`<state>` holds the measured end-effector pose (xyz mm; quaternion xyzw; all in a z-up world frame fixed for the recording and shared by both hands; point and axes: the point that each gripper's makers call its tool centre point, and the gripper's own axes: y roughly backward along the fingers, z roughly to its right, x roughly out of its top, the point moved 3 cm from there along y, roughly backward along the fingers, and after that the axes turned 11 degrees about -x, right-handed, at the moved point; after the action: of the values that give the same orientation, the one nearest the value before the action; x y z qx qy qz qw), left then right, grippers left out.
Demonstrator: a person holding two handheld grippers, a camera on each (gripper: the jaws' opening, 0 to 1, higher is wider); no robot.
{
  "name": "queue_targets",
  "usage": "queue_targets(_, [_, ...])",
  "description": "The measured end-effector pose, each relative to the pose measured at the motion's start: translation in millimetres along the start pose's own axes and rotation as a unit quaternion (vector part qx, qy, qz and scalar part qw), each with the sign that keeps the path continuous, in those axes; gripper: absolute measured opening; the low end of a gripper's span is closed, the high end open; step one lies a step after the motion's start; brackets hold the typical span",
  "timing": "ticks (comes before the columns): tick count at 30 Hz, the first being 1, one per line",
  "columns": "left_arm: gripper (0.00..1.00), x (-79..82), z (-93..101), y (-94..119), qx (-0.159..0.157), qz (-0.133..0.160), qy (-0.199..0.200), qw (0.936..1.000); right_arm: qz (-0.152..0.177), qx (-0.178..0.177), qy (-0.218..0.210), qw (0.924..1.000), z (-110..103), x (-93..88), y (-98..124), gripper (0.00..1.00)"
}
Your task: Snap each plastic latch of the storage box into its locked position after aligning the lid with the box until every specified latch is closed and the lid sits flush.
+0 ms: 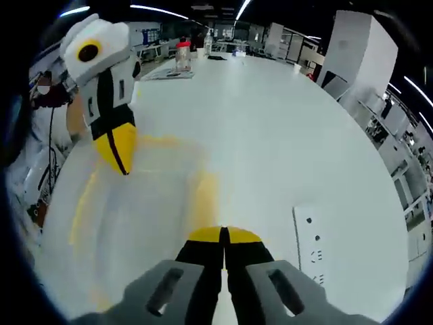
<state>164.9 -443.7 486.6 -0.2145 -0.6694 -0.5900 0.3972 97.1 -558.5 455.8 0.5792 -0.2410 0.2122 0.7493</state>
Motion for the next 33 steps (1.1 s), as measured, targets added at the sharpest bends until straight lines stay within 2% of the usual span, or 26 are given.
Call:
queue_targets(3, [0.0,0.7,-3.2,1,0.001,-0.003,-0.003,1.0,-0.036,0.015,0.006,0.9992,-3,-12.6,-13,0.0])
queue_targets(4, [0.0,0.6,-3.7,2,0.002,-0.002,-0.002,1.0,-0.035,0.026,-0.007,0.999,-3,-11.6,-15,0.0])
queue_targets(5, [0.0,0.5,-3.8,2,0.002,-0.001,-0.003,1.0,0.003,0.034,0.007,0.9994,-1,-2.7,-13,0.0])
queue_targets(6, [0.0,0.5,-3.3,2,0.002,-0.001,-0.004,1.0,0.003,0.031,-0.02,0.9993,2,-1.9,-14,0.0])
queue_targets(13, [0.0,1.0,-1.8,2,0.004,-0.008,-0.007,0.9999,-0.023,0.054,-0.019,0.9981,-3,-4.4,-16,0.0])
queue_targets(19, [0.0,0.4,1.8,1,0.007,-0.012,-0.006,0.9999,-0.028,0.074,-0.043,0.996,-7,-6.3,-18,0.0])
queue_targets(20, [0.0,0.4,3.2,1,0.009,-0.017,-0.008,0.9998,-0.04,0.077,-0.054,0.9948,-10,-8.4,-21,0.0])
queue_targets(23, [0.0,0.2,5.1,2,0.013,-0.02,-0.012,0.9996,-0.037,0.084,-0.047,0.9947,-14,-6.1,-19,0.0])
queue_targets(24, [0.0,0.1,5.5,1,0.013,-0.021,-0.013,0.9996,-0.039,0.089,-0.061,0.9934,-14,-6.9,-19,0.0])
queue_targets(33, [0.0,1.1,8.0,-2,0.02,-0.027,-0.011,0.9994,-0.043,0.109,-0.078,0.9901,-24,-8.8,-18,0.0])
